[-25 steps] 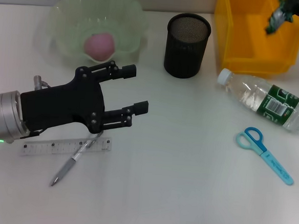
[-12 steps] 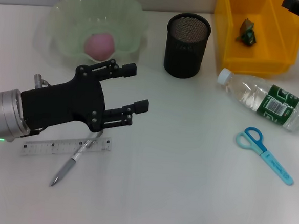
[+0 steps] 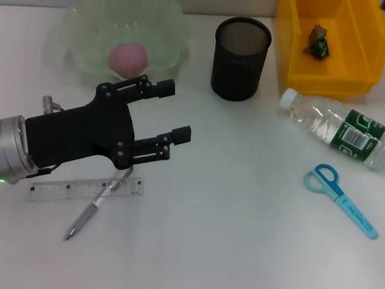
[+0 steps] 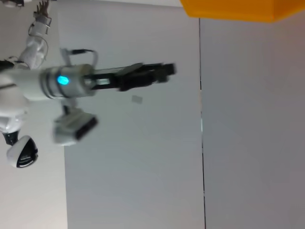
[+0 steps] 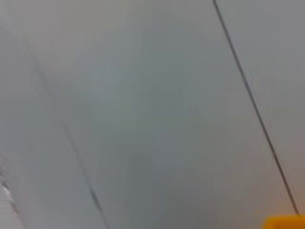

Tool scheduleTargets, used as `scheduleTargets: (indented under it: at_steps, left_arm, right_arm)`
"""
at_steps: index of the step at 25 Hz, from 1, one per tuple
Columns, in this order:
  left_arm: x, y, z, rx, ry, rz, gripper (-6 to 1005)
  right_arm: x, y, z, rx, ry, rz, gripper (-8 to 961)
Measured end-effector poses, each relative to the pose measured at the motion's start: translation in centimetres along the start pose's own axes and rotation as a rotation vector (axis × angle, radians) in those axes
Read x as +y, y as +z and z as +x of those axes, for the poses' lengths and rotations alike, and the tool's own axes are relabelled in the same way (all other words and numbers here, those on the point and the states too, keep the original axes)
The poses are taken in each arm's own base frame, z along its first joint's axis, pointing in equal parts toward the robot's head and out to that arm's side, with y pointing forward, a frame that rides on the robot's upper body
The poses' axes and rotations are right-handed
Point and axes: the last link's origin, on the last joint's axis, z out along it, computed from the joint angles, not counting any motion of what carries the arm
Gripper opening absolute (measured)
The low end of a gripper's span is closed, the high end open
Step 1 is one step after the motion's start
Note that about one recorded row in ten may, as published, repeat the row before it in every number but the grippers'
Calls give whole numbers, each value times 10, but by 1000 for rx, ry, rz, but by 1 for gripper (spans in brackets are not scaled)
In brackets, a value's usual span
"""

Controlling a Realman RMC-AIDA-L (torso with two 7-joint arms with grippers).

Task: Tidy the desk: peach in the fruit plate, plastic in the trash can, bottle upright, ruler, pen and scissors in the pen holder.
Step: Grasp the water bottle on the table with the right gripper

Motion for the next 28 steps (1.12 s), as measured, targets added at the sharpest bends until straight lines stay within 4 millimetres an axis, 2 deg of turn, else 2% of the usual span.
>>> scheduleTargets:
  at_steps: [5, 8, 12, 14, 15, 16, 21, 28]
  left_arm:
    - [0, 0, 1, 5, -8, 1, 742]
    - [0, 1, 1, 5, -20, -5, 742]
    - [0, 2, 2, 6, -51, -10, 742]
    - [2, 2, 0, 6, -62, -13, 742]
    - [2, 2, 0, 6, -62, -13, 742]
    - [3, 2, -1, 6, -69, -13, 742]
    - [4, 1, -3, 10, -79, -9, 742]
    - [4, -1, -3, 8, -76, -4, 741]
  right_arm:
    - [10, -36, 13, -112, 17, -34, 572]
    - [18, -49, 27, -133, 41, -67, 580]
    - [43, -63, 45, -159, 5, -199, 591]
    - [62, -77, 55, -192, -62, -290, 596]
    - [62, -77, 55, -192, -62, -290, 599]
    - [71, -86, 62, -207, -110, -314, 602]
    - [82, -95, 76, -182, -132, -357, 615]
    - [81, -95, 85, -154, -107, -329, 631]
